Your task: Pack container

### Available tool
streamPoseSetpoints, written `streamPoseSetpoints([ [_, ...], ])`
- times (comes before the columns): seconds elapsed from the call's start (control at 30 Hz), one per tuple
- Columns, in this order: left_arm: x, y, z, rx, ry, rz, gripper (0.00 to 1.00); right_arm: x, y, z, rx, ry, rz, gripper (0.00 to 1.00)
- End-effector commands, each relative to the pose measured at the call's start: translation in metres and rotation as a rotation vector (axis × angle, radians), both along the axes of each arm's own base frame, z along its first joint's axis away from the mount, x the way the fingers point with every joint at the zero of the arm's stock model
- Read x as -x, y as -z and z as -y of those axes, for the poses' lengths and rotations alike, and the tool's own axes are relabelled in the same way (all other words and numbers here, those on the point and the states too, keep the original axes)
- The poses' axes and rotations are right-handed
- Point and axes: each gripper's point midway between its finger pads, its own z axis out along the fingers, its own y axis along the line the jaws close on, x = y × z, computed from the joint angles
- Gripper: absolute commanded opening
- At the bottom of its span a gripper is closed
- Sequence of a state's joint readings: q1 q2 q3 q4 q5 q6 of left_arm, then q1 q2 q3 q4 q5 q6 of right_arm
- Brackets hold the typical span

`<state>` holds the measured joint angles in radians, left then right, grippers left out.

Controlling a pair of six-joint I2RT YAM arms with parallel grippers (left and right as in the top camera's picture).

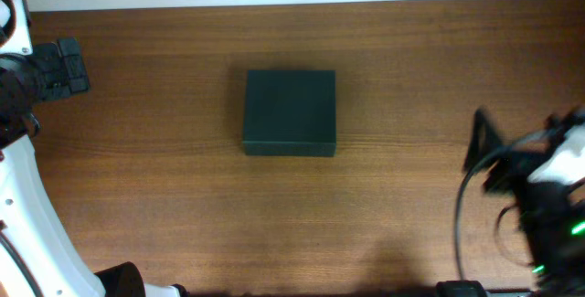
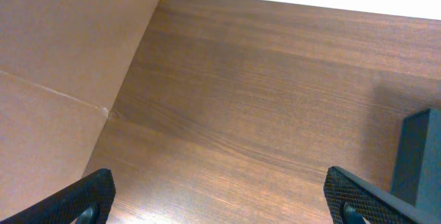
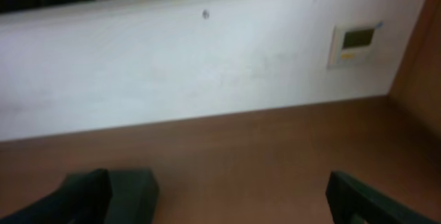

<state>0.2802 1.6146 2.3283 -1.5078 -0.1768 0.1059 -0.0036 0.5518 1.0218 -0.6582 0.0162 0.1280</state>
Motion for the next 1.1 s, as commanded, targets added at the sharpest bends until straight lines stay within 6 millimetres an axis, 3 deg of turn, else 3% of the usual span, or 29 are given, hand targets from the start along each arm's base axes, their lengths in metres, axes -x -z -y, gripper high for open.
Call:
streamPoseSetpoints([
  [0.0, 0.004, -0.003, -0.002, -0.010, -0.006, 0.005, 0.99, 0.006, 0.053, 0.002, -0.011, 0.002, -0.017, 0.99],
  [0.17, 0.004, -0.003, -0.002, -0.010, -0.006, 0.005, 0.99, 0.007, 0.132, 0.012, -0.011, 0.048, -0.006, 0.99],
  [0.47, 0.004, -0.003, -0.002, -0.010, -0.006, 0.005, 0.99, -0.006, 0.209, 0.013, -0.011, 0.048, 0.019, 0.99],
  [0.73, 0.004, -0.003, -0.002, -0.010, -0.006, 0.005, 0.99, -0.008, 0.225, 0.013, -0.018, 0.050, -0.009, 0.99],
  [1.07, 0.004, -0.003, -0.002, -0.010, -0.006, 0.005, 0.99, -0.008, 0.224, 0.013, -0.018, 0.049, -0.008, 0.99],
])
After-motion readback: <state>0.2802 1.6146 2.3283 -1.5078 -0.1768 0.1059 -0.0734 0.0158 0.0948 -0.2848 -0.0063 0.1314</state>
